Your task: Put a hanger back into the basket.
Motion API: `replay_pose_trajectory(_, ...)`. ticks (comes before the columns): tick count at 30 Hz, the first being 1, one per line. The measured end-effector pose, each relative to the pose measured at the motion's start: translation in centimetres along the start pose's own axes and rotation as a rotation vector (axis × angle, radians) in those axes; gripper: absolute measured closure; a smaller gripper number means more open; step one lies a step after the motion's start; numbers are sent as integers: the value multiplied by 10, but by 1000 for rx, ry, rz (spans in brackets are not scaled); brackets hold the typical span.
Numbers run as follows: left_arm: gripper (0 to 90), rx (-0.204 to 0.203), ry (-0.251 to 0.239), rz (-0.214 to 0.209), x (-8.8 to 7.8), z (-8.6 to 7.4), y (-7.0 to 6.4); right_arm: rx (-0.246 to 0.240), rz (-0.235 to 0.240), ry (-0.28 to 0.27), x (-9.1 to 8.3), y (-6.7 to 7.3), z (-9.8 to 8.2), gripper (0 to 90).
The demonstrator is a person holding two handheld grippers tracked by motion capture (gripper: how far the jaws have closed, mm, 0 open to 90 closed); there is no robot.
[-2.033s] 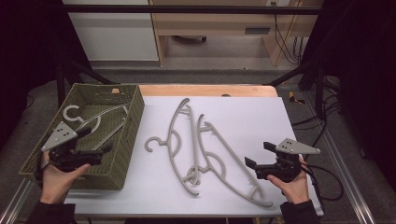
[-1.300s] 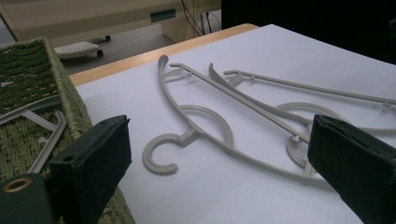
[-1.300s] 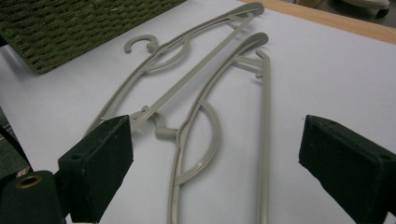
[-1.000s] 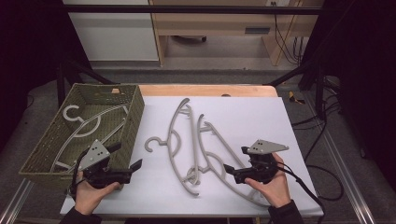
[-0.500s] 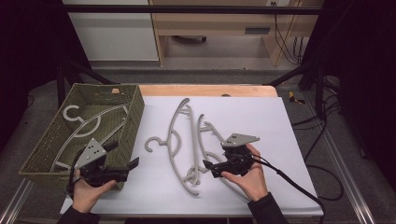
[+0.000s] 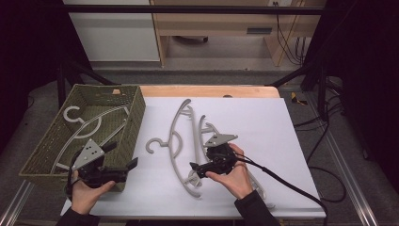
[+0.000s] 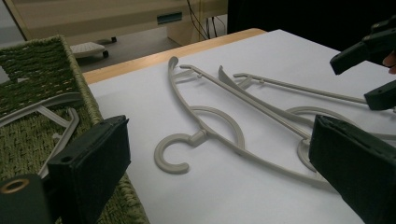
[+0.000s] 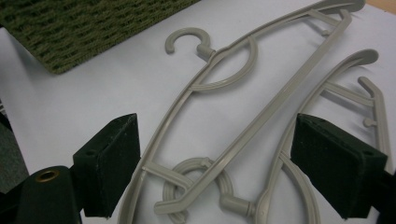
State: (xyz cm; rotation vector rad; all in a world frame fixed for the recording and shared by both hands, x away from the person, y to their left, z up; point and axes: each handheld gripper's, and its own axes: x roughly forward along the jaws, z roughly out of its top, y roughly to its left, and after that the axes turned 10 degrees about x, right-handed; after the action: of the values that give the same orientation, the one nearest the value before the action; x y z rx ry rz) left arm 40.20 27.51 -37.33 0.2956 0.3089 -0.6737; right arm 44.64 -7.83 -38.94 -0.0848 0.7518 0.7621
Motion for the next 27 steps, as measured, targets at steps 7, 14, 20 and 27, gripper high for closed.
replay_pose_trajectory(7,51,-12,-7,6,-3,0,3,-26,6,67,29,14,0,231)
replay_pose_trajectory(14,51,-7,-1,1,-2,0,3,-13,25,169,60,22,-12,353)
replay_pose_trajectory(20,53,-8,5,0,-1,-1,2,-34,49,210,74,30,-19,430)
replay_pose_trajectory(27,53,-7,12,-3,1,-2,2,-49,52,267,87,33,-29,522)
